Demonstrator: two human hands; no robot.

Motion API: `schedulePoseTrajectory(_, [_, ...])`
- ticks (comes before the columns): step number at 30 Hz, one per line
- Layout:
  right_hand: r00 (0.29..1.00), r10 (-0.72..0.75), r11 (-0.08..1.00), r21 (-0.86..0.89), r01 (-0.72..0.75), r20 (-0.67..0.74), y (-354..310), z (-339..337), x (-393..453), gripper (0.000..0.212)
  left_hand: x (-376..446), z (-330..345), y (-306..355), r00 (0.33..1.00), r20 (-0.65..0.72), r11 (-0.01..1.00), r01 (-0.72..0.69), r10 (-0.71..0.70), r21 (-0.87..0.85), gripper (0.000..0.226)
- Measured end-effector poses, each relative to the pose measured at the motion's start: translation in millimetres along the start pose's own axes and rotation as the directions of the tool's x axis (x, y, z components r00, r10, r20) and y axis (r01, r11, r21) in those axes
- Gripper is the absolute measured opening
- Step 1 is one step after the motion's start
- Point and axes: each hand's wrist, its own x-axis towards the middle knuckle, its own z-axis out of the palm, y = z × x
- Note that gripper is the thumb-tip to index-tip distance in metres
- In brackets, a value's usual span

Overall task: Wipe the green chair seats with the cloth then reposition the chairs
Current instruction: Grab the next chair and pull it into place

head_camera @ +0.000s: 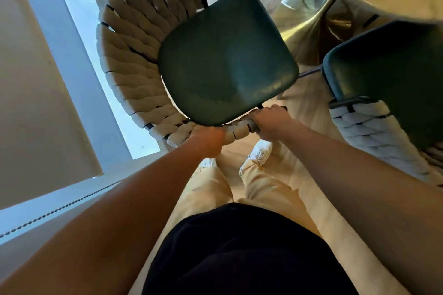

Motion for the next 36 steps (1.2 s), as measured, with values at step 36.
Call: schedulePoseTrajectory(36, [0.638, 0.491, -0.719, 0.690, -0.088, 0.593, -103.4, 24.7, 8.8, 0.052, 15.1, 9.5, -153.1, 0.849, 0.133, 0.722, -0.508, 0.511, 0.470, 0.056])
